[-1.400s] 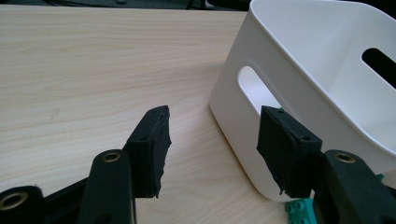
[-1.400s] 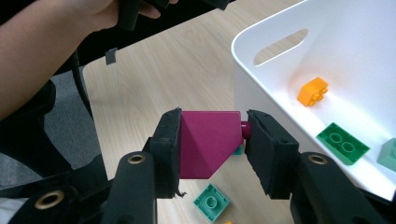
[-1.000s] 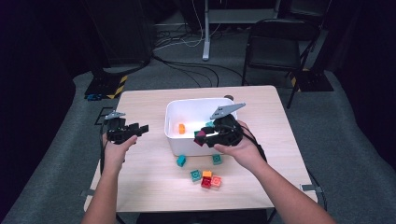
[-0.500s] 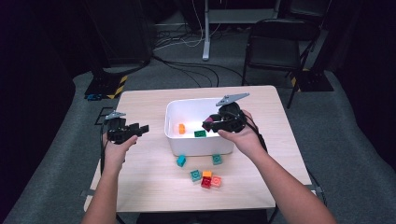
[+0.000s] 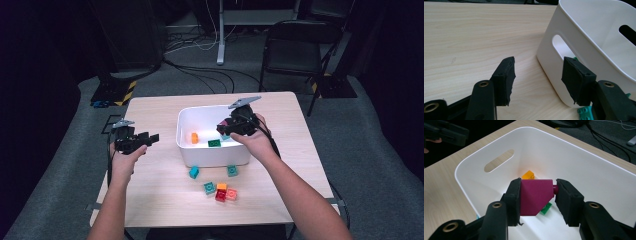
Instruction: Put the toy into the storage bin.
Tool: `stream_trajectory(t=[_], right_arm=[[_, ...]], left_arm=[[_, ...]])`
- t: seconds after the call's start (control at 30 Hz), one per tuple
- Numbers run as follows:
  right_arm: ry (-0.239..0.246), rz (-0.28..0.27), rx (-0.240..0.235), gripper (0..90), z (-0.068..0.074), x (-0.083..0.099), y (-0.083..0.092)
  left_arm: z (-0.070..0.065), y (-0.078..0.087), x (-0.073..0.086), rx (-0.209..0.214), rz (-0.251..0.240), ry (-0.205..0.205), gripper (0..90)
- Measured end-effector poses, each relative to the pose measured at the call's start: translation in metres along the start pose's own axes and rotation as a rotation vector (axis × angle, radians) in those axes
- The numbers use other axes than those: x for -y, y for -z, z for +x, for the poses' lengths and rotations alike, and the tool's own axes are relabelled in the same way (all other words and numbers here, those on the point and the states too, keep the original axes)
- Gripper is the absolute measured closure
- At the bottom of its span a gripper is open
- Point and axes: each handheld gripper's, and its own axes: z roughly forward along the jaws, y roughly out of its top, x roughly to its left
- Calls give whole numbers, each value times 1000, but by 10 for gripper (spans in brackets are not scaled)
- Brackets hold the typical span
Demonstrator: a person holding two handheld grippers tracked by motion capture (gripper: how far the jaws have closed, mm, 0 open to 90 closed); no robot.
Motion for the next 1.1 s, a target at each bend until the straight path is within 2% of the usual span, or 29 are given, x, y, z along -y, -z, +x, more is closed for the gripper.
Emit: stream_trajectory(t=[0.23, 0.33, 0.67, 0.9, 1.1], right_arm=[[-5, 23, 38, 562, -8, -3, -14], [-14, 28, 46, 562, -9, -3, -17], [7, 52, 55, 553, -10, -2, -21], [0, 39, 50, 519, -6, -3, -15], [34, 8, 21, 488, 4, -1, 0]], left_arm=[[0, 0, 0, 2, 2, -2, 435], [0, 0, 0, 2, 1, 0, 435], [0, -1, 0, 4, 0, -2, 434], [0, -1, 0, 2, 1, 0, 435], [1, 0, 0, -1, 0, 0, 434]])
